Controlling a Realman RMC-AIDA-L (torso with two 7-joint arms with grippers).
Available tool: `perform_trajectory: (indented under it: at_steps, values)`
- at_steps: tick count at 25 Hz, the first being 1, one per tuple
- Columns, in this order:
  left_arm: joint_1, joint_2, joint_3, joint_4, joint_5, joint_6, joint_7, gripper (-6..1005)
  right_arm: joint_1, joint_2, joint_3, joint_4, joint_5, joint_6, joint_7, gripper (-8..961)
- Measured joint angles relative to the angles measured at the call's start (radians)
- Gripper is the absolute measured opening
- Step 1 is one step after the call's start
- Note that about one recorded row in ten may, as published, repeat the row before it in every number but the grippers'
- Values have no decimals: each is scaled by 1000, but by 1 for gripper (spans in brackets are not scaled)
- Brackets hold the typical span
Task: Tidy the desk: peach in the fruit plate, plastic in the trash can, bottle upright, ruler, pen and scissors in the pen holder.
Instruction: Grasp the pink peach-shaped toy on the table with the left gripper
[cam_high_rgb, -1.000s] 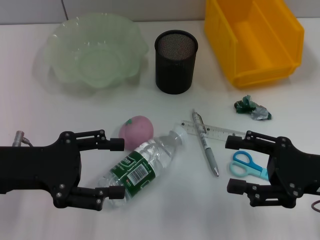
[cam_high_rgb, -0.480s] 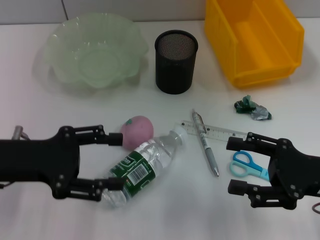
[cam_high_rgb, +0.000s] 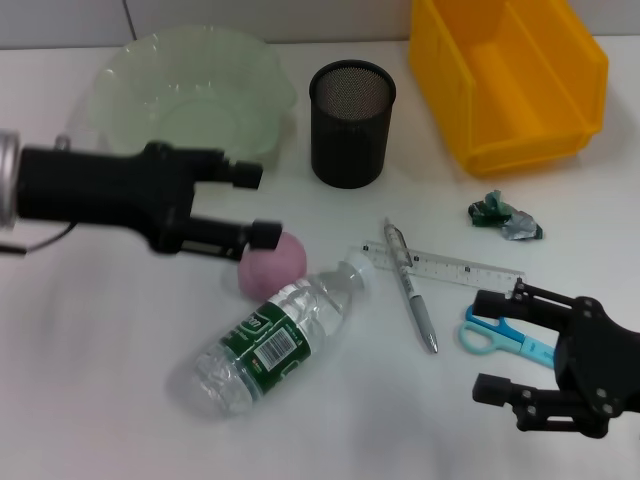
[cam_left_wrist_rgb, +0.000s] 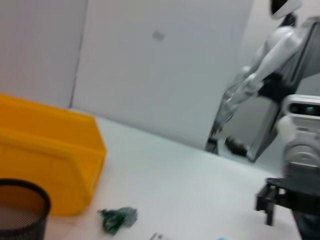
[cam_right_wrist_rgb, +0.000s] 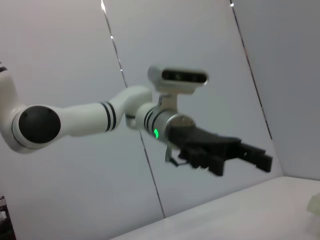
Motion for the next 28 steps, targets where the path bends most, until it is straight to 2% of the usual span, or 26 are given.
perform_trajectory:
  at_steps: [1,2,3,5,6,7,10,11,12,16,28]
  values:
    - [-42,0,15,32,43,-20,-85,830,-13,-2,2,0,0,1,-3,834]
    - [-42,0,15,32,43,-20,-85,830,-13,-2,2,0,0,1,-3,834]
    - [-90,0,47,75,104,-44,-185,830,-27,-4,4,0,0,2,-12,835]
    - [-109,0,67,95,131,-57,-227,830,-35,-4,5,0,0,3,-19,835]
    - [-136,-1,117,133,182,-90,-302,830,-48,-4,6,0,0,9,-31,835]
    - [-136,-1,117,133,182,-90,-302,830,-48,-4,6,0,0,9,-31,835]
    - [-160,-3,215,174,256,-163,-390,830,-65,-3,14,0,-1,22,-39,834]
    - [-173,-4,281,178,313,-212,-428,830,-73,-4,25,0,-3,27,-39,834]
    - [-173,-4,281,178,313,-212,-428,829,-73,-4,25,0,-3,27,-39,834]
    - [-186,-6,383,140,400,-313,-458,829,-80,-3,30,0,-5,36,-40,835]
    - [-180,-6,404,21,432,-422,-454,828,-71,2,29,0,-8,53,-40,835]
